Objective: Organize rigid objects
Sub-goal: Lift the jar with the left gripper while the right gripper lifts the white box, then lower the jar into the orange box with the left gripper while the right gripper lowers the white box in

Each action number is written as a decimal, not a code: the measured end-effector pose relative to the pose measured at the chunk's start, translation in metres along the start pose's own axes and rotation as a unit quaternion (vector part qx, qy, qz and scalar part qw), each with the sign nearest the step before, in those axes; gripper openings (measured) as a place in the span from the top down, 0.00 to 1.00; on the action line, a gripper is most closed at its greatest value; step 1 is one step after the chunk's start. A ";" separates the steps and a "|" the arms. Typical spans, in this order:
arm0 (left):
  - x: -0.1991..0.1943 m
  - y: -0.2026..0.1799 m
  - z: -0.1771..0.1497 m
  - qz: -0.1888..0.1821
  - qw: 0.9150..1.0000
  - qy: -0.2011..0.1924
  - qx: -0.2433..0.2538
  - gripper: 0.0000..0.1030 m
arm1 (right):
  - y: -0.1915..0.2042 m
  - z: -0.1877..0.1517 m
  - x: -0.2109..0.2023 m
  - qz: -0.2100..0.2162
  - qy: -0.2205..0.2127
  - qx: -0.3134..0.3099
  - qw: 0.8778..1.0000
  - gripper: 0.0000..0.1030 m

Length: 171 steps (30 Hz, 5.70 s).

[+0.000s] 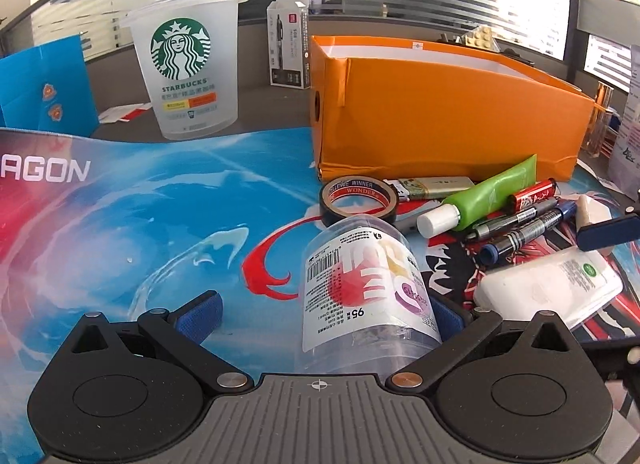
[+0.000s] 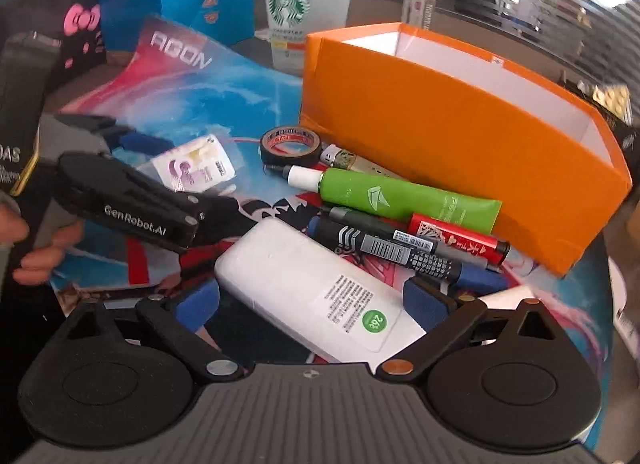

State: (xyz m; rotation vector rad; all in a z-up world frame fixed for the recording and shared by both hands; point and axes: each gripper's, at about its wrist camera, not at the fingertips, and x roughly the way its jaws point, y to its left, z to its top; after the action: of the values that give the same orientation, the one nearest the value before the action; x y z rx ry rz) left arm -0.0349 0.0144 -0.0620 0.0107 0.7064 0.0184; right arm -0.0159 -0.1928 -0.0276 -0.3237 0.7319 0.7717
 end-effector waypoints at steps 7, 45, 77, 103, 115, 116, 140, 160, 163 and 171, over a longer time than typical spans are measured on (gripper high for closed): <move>0.001 0.003 0.000 -0.012 1.000 0.000 0.011 0.00 | -0.023 -0.012 0.012 0.033 -0.002 -0.021 0.999 0.00; -0.004 -0.009 0.006 -0.063 0.997 -0.010 0.039 0.41 | -0.001 -0.008 -0.001 -0.020 0.012 0.023 0.999 0.39; -0.047 -0.007 0.054 -0.081 0.994 -0.059 0.036 0.41 | -0.002 0.008 -0.050 -0.028 -0.109 0.073 0.991 0.50; -0.047 -0.031 0.145 -0.093 0.988 -0.119 0.039 0.41 | -0.051 0.065 -0.086 -0.086 -0.197 0.085 0.973 0.50; -0.019 -0.042 0.193 -0.091 0.987 -0.130 0.027 0.41 | -0.103 0.099 -0.069 -0.112 -0.208 0.117 0.965 0.50; -0.014 -0.042 0.196 -0.089 0.988 -0.128 0.024 0.41 | -0.108 0.101 -0.067 -0.113 -0.209 0.120 0.964 0.50; 0.103 -0.049 0.204 -0.053 0.999 -0.001 0.014 0.41 | -0.164 0.131 0.032 -0.126 -0.102 0.131 0.978 0.50; 0.135 -0.067 0.206 -0.043 0.993 0.072 0.080 0.39 | -0.176 0.140 0.083 -0.145 0.069 0.077 0.984 0.50; 0.136 -0.066 0.209 -0.053 0.993 0.082 0.074 0.28 | -0.176 0.139 0.084 -0.146 0.077 0.073 0.984 0.57; 0.135 -0.066 0.208 -0.066 0.992 0.093 0.053 0.20 | -0.177 0.138 0.072 -0.166 0.058 0.079 0.981 0.57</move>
State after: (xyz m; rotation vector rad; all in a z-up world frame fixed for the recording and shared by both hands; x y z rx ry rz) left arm 0.2042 -0.0492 0.0074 0.0645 0.8931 -0.1462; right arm 0.2144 -0.2060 0.0209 -0.3385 0.8179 0.3783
